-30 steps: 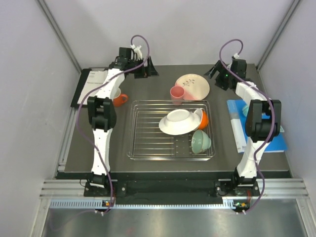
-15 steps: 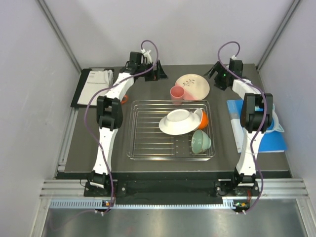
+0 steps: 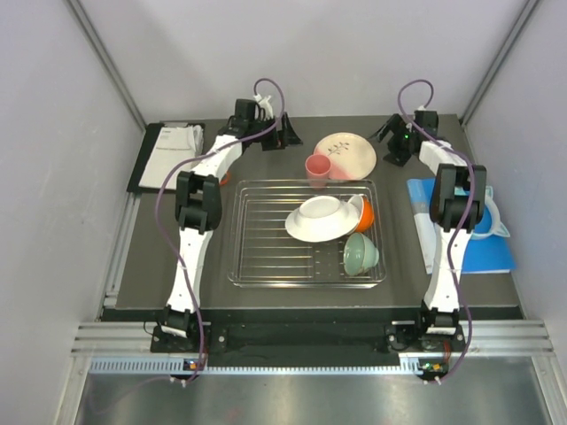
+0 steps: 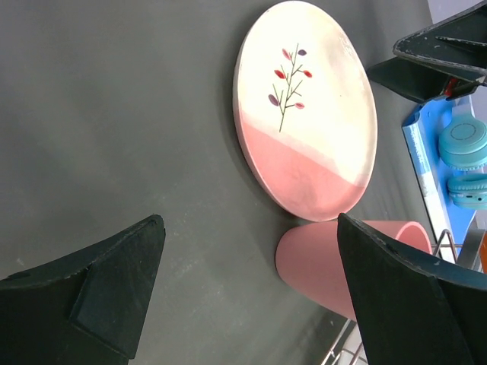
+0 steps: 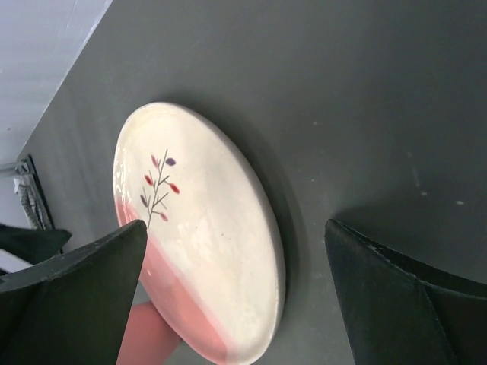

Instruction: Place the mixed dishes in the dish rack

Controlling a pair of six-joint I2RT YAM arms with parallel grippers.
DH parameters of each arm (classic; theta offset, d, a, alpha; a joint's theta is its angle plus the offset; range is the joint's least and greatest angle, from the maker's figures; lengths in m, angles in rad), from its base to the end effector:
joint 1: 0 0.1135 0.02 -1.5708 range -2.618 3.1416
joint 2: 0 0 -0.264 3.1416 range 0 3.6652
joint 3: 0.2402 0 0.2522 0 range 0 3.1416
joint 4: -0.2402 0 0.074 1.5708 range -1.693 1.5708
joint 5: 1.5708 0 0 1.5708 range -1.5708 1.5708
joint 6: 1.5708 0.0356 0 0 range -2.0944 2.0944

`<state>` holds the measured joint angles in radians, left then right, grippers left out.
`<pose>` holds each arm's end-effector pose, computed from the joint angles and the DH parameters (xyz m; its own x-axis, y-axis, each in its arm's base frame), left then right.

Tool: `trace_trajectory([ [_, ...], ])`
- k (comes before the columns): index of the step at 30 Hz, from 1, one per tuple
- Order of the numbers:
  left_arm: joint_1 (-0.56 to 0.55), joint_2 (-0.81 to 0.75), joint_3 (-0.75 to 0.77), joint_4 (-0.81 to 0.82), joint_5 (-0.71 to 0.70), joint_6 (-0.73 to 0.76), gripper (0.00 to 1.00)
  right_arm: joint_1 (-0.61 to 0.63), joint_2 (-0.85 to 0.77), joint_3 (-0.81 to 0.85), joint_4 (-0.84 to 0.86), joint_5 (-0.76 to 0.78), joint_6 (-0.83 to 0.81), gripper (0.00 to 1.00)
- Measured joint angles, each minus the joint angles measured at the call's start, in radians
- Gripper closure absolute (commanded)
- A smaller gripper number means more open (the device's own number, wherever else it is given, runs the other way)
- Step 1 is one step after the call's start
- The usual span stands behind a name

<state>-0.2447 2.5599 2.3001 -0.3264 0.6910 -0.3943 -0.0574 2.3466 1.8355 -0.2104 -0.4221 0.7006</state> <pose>0.5545 -0.1619 0.1975 -0.7651 -0.1141 -0.6337 0.4418 0.6230 -0.6455 0.5278 -0.0157 0.1641 -0.6683 0.6275 -0.3995 0.2304 0.6853 0.6909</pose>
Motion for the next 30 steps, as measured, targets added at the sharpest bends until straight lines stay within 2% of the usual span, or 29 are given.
trace_trajectory([
  [16, -0.034, 0.101, 0.013, 0.106, 0.028, -0.063, 0.01, 0.148, 0.023, 0.027, -0.028, -0.074, -0.001, 0.0],
  [30, -0.03, 0.14, 0.041, 0.189, 0.009, -0.085, 0.01, 0.154, 0.043, 0.026, 0.046, -0.128, 0.072, 0.0],
])
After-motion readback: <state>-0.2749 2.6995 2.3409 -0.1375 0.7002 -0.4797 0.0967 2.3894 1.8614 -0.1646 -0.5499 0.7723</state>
